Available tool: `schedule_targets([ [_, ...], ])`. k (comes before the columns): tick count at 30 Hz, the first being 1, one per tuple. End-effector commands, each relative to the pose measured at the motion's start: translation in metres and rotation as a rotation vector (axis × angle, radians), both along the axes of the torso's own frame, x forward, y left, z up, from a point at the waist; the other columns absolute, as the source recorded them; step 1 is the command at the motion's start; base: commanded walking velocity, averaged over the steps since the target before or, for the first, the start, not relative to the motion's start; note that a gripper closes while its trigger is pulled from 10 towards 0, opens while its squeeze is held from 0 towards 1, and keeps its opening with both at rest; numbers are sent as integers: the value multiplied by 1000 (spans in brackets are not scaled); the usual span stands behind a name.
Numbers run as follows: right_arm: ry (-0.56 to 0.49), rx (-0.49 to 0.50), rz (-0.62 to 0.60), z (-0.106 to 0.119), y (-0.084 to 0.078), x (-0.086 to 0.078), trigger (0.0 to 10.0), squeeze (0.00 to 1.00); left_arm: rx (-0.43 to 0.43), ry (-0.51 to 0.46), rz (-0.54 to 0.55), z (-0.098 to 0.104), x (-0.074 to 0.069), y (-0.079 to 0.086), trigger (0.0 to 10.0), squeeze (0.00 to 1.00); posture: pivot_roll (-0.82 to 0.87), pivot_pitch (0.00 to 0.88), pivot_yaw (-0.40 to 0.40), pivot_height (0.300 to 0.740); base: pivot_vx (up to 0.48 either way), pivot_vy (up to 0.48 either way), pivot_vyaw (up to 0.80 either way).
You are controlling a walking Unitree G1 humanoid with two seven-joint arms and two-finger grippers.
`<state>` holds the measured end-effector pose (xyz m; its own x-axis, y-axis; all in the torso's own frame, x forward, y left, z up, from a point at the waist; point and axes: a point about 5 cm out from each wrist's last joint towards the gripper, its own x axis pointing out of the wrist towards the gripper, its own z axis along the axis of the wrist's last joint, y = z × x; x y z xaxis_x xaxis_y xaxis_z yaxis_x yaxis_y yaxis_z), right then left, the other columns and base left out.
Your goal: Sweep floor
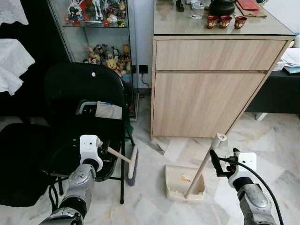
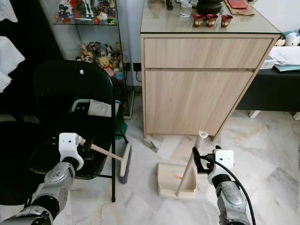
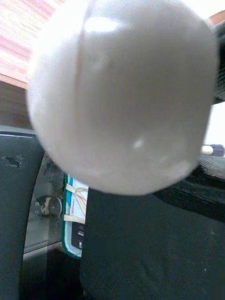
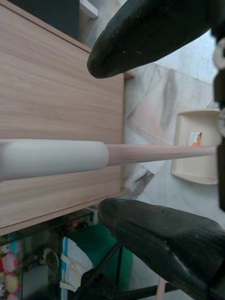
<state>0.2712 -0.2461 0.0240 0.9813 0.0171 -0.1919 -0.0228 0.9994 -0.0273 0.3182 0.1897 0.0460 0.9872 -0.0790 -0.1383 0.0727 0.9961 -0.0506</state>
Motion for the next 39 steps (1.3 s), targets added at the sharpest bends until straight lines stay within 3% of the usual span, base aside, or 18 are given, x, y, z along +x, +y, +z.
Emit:
schedule_targets([
  [1,-2,-37,-32,5,-8,3,10000,1000,10,21,-5,-2,0,1,10000,0,13,87,4,740,0,0,0],
  [2,-2,-51,-46,6,-11,4,10000,722,11,21,-6,-2,0,1,10000,0,12,83,4,740,0,0,0],
  [3,-2,-59,-55,8,-13,5,10000,722,10,21,-5,-2,0,1,10000,0,12,83,4,740,0,0,0],
  [4,-2,-62,-64,9,-16,6,10000,0,10,21,-6,-2,0,0,10000,0,12,82,4,740,0,0,0],
  [13,-6,-60,-52,17,-19,14,10000,0,11,17,-5,-1,1,1,10000,0,19,78,4,740,0,0,0],
  [21,42,16,80,10,2,19,10000,0,16,18,-5,-1,0,3,10000,0,23,85,8,740,0,0,0],
  [29,57,14,85,7,7,18,10000,0,15,19,-8,-1,0,3,10000,0,23,92,9,740,0,0,0],
  [39,56,-10,67,16,-4,27,10000,0,18,20,-7,-1,0,4,10000,0,30,93,7,740,0,0,0],
])
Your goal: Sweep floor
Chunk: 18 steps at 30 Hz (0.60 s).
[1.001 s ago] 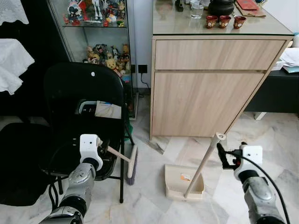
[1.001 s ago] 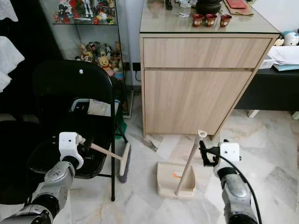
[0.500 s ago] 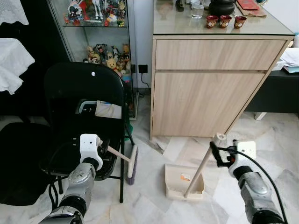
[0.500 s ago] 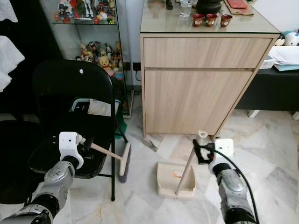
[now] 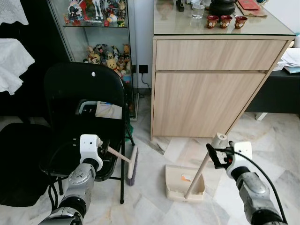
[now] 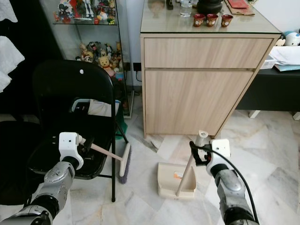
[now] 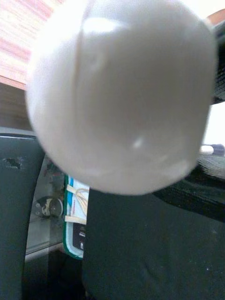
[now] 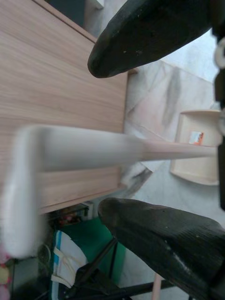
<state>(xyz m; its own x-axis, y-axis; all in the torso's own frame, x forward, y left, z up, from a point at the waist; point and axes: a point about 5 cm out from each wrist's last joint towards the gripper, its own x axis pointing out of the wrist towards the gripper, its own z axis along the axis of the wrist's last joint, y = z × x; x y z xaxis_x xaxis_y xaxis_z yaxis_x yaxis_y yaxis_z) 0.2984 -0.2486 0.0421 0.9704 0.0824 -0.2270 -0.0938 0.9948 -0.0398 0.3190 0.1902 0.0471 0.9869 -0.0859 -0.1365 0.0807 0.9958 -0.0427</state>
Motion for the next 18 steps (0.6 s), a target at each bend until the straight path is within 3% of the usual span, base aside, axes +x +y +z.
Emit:
schedule_targets([
  [1,21,4,0,-1,-2,0,10000,0,11,22,1,-2,-1,3,10000,0,30,93,8,740,0,0,0],
  [12,39,27,90,0,12,7,10000,0,22,23,8,-1,-1,6,10000,0,38,95,9,740,0,0,0],
  [18,18,-6,56,9,2,12,10000,0,22,23,6,-1,-1,6,10000,0,37,97,11,740,0,0,0],
])
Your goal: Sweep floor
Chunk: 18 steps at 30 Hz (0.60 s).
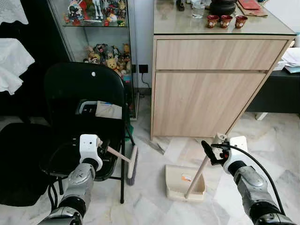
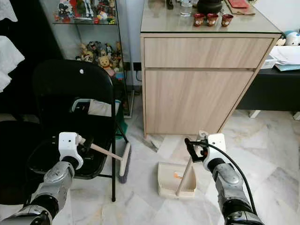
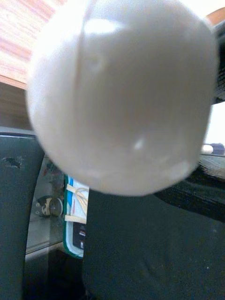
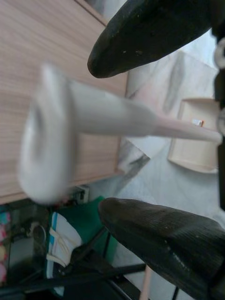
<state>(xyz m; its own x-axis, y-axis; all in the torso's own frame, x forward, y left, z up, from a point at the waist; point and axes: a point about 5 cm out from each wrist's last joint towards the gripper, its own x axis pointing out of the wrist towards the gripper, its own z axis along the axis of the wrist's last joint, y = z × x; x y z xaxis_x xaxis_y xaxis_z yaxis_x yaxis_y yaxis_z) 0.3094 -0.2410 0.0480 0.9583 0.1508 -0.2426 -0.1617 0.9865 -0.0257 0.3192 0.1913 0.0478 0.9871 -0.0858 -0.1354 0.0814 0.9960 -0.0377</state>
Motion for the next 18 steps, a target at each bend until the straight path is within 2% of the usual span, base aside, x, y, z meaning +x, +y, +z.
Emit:
schedule_targets([
  [1,-2,-20,-13,4,-6,2,10000,0,17,24,7,-2,-1,5,10000,0,37,97,11,740,0,0,0],
  [13,-3,-38,-14,7,-9,5,10000,0,19,27,6,-3,-2,5,10000,0,42,99,11,740,0,0,0],
  [18,8,-42,1,6,-5,6,10000,0,25,27,8,-3,-2,7,10000,0,50,97,11,740,0,0,0],
])
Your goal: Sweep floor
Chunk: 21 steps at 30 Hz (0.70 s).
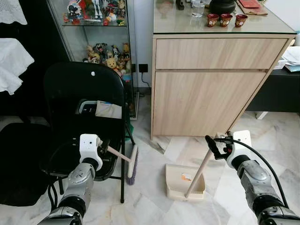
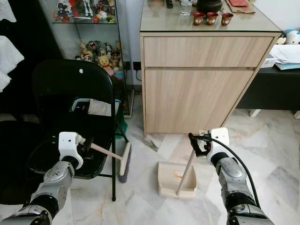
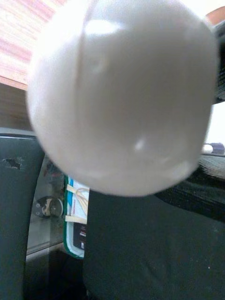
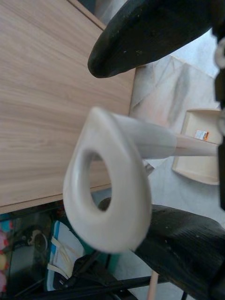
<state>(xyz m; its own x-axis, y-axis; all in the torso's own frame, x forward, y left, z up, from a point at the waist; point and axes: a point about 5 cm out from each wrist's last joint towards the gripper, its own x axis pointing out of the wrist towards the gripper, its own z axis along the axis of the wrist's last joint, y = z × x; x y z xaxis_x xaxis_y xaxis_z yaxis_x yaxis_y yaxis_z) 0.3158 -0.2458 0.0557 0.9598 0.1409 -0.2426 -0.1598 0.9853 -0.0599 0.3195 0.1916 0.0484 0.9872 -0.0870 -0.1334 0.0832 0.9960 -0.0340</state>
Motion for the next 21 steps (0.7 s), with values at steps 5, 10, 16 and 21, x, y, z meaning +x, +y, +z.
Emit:
schedule_targets([
  [5,19,-14,24,-3,6,1,10000,0,25,25,9,-3,-2,6,10000,0,60,94,10,740,0,0,0],
  [10,20,-23,8,-1,6,4,10000,0,31,25,9,-2,-2,8,10000,0,65,91,11,740,0,0,0],
  [16,21,-29,-2,0,5,5,10000,0,35,23,13,-2,-2,10,10000,0,73,85,14,740,0,0,0],
  [21,19,-36,-14,1,4,6,10000,0,38,23,10,-2,-2,11,10000,0,75,84,16,740,0,0,0],
])
